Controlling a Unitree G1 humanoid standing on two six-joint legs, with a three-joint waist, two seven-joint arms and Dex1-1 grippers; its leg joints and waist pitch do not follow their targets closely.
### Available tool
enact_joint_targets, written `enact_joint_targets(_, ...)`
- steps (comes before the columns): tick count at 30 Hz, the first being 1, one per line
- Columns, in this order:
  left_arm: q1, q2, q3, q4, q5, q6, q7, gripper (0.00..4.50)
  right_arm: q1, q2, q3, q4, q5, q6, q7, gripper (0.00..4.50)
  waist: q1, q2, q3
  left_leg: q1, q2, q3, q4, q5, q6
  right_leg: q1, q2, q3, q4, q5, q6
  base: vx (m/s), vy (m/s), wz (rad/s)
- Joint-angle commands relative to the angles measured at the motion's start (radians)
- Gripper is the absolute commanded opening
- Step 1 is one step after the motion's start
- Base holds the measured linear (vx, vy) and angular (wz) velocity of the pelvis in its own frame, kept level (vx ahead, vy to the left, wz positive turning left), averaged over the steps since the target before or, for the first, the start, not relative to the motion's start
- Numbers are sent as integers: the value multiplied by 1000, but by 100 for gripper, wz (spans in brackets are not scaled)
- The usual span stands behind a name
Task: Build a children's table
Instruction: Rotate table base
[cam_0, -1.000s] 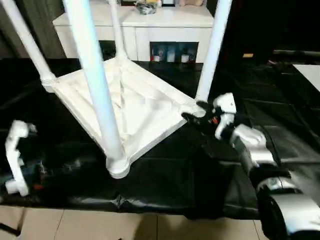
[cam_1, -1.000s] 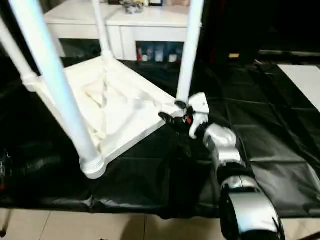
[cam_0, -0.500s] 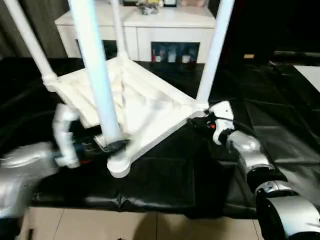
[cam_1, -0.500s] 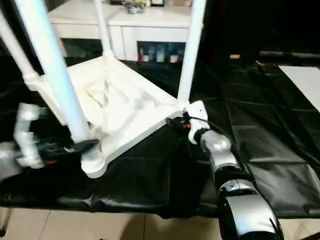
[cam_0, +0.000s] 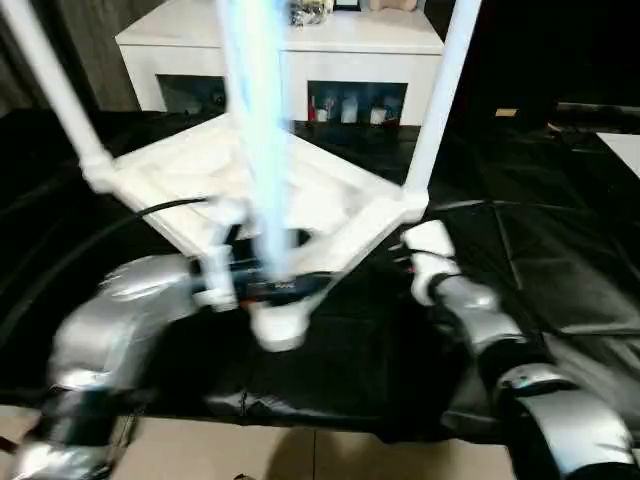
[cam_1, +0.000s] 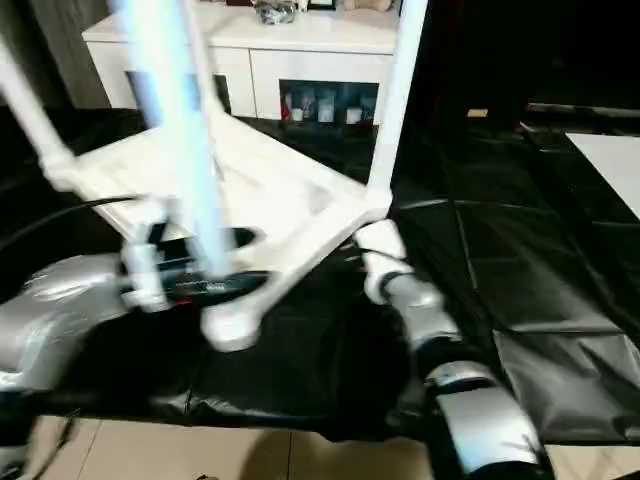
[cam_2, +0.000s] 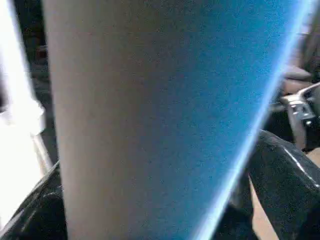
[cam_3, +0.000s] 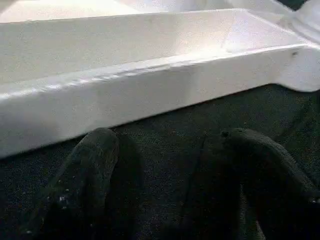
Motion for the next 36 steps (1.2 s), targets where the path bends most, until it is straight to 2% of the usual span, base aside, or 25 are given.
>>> enact_joint_targets(1, -50, -34, -55, -1, 8, -26, -31, 442, -30, 15, 2, -2, -5, 6, -2, 381, -3, -1, -68, 21, 29, -13, -83, -273, -11, 46, -30, 32, -60, -233, -234, 0, 0, 0)
enact_joint_targets(3, -68, -54, -74, 16, 17, -37, -35, 442, -32, 19, 1, -4, -4, 5, -1, 381, -5, -1, -69, 18, 29, -13, -81, -248, -5, 49, -29, 31, -55, -191, -243, 0, 0, 0)
enact_joint_targets(4, -77, -64, -83, 25, 22, -44, -36, 442, -33, 20, 1, -5, -3, 4, 0, 381, -8, -4, -69, 16, 28, -13, -80, -244, 0, 52, -30, 31, -56, -182, -247, 0, 0, 0)
enact_joint_targets(6, -99, -87, -97, 52, 34, -56, -30, 442, -32, 22, 1, -6, -4, 1, 3, 381, -11, -4, -70, 18, 27, -12, -77, -233, 11, 52, -29, 32, -56, -165, -256, 0, 0, 0)
enact_joint_targets(7, -114, -106, -102, 72, 44, -70, -21, 442, -29, 23, 3, -9, -4, 0, 6, 381, -13, -4, -69, 14, 26, -12, -78, -233, 16, 54, -30, 31, -58, -170, -259, 0, 0, 0)
enact_joint_targets(12, -156, -160, -111, 155, 94, -132, 23, 442, -20, 24, 3, -11, -5, -8, 14, 381, -20, -4, -69, 16, 28, -13, -77, -250, 20, 55, -30, 31, -61, -182, -266, 0, 0, 0)
enact_joint_targets(15, -196, -193, -120, 269, 192, -218, 129, 442, -8, 17, -1, -14, -5, -11, 18, 381, -22, 1, -67, 20, 28, -15, -79, -293, 17, 52, -29, 31, -69, -230, -256, 0, 0, 0)
enact_joint_targets(19, -231, -201, -127, 380, 290, -297, 236, 442, -2, 8, -9, -17, -3, -11, 18, 381, -22, 0, -69, 20, 28, -17, -79, -299, 15, 53, -31, 30, -70, -238, -249, 0, 0, 0)
enact_joint_targets(21, -256, -206, -121, 444, 340, -344, 315, 442, 1, -1, -14, -21, 0, -12, 18, 381, -21, 1, -67, 23, 29, -16, -79, -316, 15, 48, -27, 30, -75, -243, -250, 0, 0, 0)
enact_joint_targets(22, -267, -213, -109, 470, 351, -367, 345, 442, 3, -6, -17, -23, 2, -12, 19, 381, -20, 1, -68, 21, 29, -17, -79, -322, 14, 51, -29, 29, -73, -248, -248, 0, 0, 0)
enact_joint_targets(25, -270, -229, -81, 480, 323, -380, 319, 442, 6, -20, -28, -27, 9, -15, 18, 381, -20, -2, -68, 16, 27, -19, -78, -313, 18, 54, -34, 29, -75, -266, -247, 0, 0, 0)
enact_joint_targets(30, -257, -244, -59, 475, 282, -417, 260, 442, 6, -42, -48, -40, 25, -22, 25, 381, -17, 4, -71, 16, 29, -17, -76, -283, 31, 54, -31, 29, -69, -202, -278, 0, 0, 0)
enact_joint_targets(32, -236, -247, -55, 452, 244, -434, 211, 442, 6, -55, -64, -56, 42, -30, 48, 381, -16, 10, -72, 16, 29, -17, -75, -282, 35, 54, -31, 28, -66, -181, -288, 0, 0, 0)
enact_joint_targets(34, -198, -223, -71, 399, 206, -411, 135, 442, 11, -74, -77, -83, 61, -41, 96, 381, -13, 7, -72, 14, 31, -15, -74, -265, 52, 59, -30, 27, -62, -144, -302, 0, 0, 0)
enact_joint_targets(35, -187, -213, -77, 383, 195, -396, 111, 442, 13, -79, -79, -91, 67, -44, 113, 381, -11, 9, -72, 12, 33, -14, -74, -253, 61, 59, -29, 26, -60, -135, -306, 0, 0, 0)
enact_joint_targets(36, -162, -176, -102, 347, 182, -355, 45, 442, 21, -94, -79, -112, 75, -50, 158, 381, -10, 15, -72, 15, 34, -13, -73, -255, 62, 58, -28, 26, -59, -136, -308, 0, 0, 0)
